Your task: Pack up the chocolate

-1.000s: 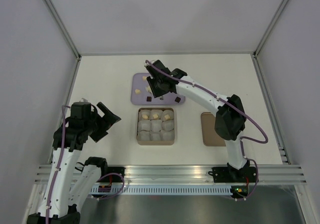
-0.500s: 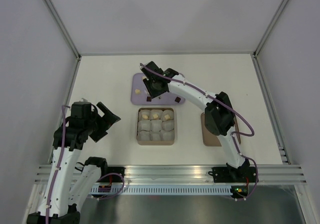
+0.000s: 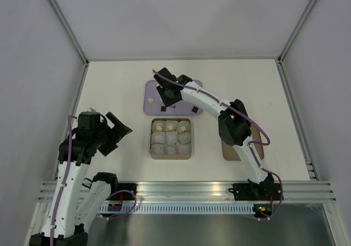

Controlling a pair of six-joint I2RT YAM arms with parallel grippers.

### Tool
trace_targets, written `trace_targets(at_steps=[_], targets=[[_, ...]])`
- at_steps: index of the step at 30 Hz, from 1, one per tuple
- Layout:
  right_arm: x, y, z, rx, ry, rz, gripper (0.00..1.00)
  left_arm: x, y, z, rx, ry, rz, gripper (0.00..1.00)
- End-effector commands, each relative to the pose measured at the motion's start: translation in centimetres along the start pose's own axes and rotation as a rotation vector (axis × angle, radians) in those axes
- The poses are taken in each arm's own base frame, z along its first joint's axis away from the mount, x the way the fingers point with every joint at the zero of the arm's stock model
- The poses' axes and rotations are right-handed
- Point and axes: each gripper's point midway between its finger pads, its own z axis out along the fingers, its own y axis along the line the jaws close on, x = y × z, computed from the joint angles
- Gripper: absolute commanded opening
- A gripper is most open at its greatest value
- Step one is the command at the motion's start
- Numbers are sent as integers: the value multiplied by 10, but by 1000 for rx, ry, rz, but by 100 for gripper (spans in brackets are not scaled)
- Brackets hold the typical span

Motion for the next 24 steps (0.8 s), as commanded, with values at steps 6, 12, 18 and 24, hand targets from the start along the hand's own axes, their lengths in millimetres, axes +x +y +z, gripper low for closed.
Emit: trace_targets(at_steps=[6, 12, 18, 24], targets=[[-29, -9, 4, 17, -77, 37, 36, 1, -3, 1, 6, 13, -15, 100], [-41, -11, -9, 5, -117, 45, 25, 2, -2, 2, 1, 19, -20, 99], [-56, -12, -43, -20, -173, 51, 22, 2, -4, 2, 8, 16, -21, 100], [-51, -12, -79, -69, -194, 76, 20, 4, -4, 2, 11, 30, -22, 100]])
